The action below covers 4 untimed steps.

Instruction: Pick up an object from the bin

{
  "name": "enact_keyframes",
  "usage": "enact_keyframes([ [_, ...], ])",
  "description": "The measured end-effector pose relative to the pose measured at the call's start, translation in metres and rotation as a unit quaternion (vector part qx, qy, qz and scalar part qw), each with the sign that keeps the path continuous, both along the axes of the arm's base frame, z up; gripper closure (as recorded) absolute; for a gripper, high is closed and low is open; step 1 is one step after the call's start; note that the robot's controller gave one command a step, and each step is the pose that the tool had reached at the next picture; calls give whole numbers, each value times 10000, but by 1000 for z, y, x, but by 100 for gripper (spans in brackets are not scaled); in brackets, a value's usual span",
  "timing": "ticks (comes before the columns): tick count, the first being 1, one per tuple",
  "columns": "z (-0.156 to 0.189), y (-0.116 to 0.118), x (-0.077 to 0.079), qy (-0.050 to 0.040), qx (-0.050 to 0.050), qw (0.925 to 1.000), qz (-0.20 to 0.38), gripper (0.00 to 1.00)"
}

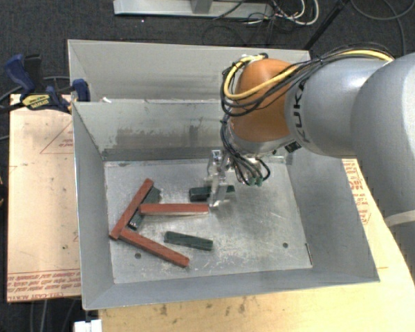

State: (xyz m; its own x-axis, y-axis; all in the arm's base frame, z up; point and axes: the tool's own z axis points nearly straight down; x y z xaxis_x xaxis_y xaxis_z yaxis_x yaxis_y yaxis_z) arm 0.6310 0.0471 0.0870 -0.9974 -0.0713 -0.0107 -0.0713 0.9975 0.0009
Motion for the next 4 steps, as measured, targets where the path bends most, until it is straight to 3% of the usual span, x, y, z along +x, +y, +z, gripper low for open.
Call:
enact_keyframes([
  [4, 31, 0, -1, 56, -3, 10000, -9, 100],
])
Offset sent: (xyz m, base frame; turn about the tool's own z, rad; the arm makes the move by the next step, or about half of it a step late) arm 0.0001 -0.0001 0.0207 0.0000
